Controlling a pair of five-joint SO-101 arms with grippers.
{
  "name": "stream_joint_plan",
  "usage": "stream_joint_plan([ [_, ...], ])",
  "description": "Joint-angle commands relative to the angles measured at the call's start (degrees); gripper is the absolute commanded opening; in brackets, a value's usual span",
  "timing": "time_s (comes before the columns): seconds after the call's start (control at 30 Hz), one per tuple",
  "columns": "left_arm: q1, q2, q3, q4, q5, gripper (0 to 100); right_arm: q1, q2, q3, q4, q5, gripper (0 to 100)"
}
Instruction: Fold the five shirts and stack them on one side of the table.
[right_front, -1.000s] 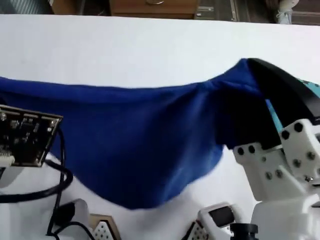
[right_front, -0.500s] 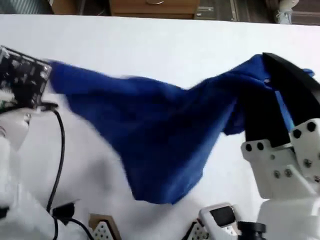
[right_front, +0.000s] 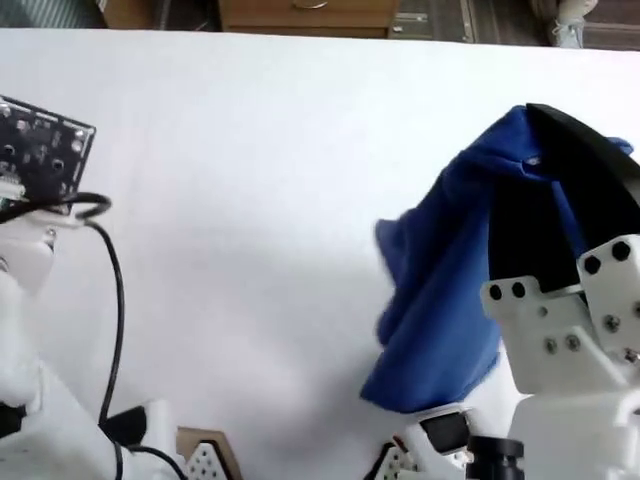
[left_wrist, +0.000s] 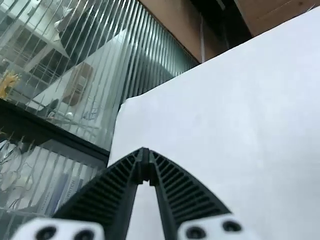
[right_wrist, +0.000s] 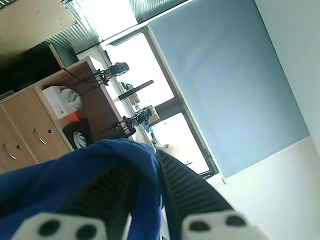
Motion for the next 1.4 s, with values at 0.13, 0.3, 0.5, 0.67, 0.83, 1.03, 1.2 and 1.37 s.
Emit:
stream_joint_plan([
  [0.13,9.1,0.1,24.3,-10.8,21.6,2,0.0,3.4,-0.8,-0.9,-7.2,2.2],
  [0.3,12.9,0.1,29.0,-18.5,26.5,2,-4.3,10.4,-1.3,-3.2,-14.9,2.2],
  [0.5,5.8,0.0,33.6,-21.5,26.8,2,-13.7,17.2,-1.0,-6.9,-18.2,2.2],
  [0.67,5.5,0.0,35.6,-20.3,26.6,2,-12.2,24.6,1.4,-4.6,-18.0,2.2],
  [0.83,10.4,0.4,35.7,-20.6,26.6,2,-9.0,30.8,7.4,-3.7,-17.9,2.2],
  [1.03,20.9,14.2,35.2,-20.7,25.3,2,-2.2,34.7,21.5,-3.7,-17.9,2.2],
  [1.2,21.5,32.9,29.6,-21.0,17.5,2,6.1,34.2,30.8,-3.7,-17.9,2.2],
  [1.37,18.4,45.5,22.2,-16.7,15.7,2,12.8,32.3,31.9,-3.7,-17.8,2.2],
])
